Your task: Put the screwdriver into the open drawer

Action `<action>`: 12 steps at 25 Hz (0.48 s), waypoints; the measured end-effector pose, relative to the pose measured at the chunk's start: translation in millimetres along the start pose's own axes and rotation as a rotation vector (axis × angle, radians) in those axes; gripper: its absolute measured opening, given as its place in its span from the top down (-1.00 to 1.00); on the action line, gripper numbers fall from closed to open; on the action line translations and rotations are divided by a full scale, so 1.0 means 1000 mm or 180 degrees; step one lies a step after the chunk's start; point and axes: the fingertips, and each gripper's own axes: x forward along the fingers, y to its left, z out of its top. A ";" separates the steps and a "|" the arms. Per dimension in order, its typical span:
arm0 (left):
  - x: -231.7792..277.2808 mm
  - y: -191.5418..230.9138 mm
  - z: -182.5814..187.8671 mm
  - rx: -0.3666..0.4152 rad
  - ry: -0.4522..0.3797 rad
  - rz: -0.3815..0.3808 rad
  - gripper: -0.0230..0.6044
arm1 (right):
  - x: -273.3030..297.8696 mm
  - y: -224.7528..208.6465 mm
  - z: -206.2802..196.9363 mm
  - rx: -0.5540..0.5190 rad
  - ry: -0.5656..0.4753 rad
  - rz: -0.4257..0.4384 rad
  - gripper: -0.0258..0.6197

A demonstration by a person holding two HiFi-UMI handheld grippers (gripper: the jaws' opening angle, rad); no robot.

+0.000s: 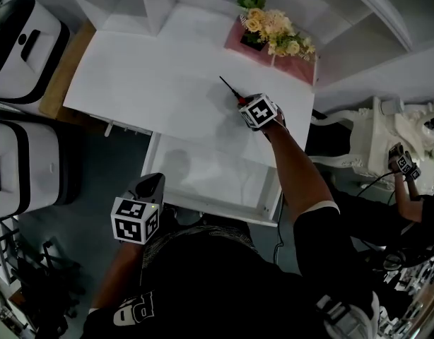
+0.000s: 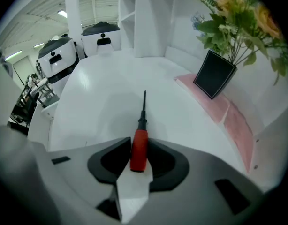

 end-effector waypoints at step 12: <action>-0.006 0.006 -0.001 0.0020 -0.0033 -0.0039 0.88 | 0.002 0.000 -0.001 0.0408 0.0085 0.0101 0.58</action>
